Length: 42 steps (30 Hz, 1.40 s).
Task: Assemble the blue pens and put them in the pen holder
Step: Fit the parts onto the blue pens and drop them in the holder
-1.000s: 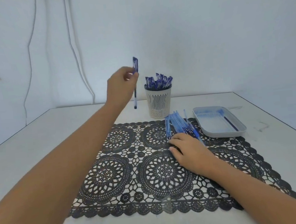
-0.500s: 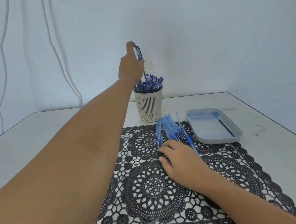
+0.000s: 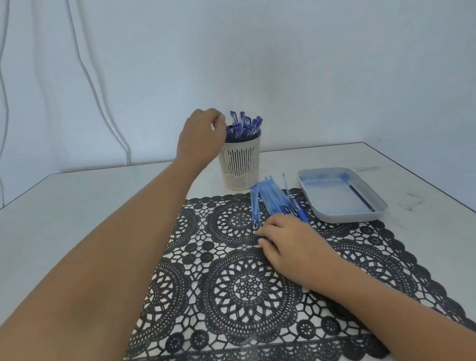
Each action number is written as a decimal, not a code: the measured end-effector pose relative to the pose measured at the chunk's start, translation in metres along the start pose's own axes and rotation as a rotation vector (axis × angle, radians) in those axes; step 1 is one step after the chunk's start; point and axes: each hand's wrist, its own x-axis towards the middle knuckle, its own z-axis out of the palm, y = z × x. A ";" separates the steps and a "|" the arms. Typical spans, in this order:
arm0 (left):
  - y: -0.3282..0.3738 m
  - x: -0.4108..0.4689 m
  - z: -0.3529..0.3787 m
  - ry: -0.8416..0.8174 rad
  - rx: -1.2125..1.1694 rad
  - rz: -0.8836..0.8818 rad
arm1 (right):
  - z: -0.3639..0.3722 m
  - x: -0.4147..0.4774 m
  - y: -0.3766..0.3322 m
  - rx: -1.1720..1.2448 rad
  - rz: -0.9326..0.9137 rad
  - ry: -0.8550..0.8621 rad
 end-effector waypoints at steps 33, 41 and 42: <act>0.018 -0.156 -0.020 -0.411 -0.573 -0.276 | -0.016 -0.004 -0.025 0.542 0.178 0.190; 0.016 -0.144 -0.034 -0.400 -0.526 -0.277 | -0.025 -0.002 -0.007 0.482 0.153 0.456; 0.014 -0.145 -0.033 -0.390 -0.430 -0.221 | -0.024 -0.001 -0.003 0.417 0.098 0.446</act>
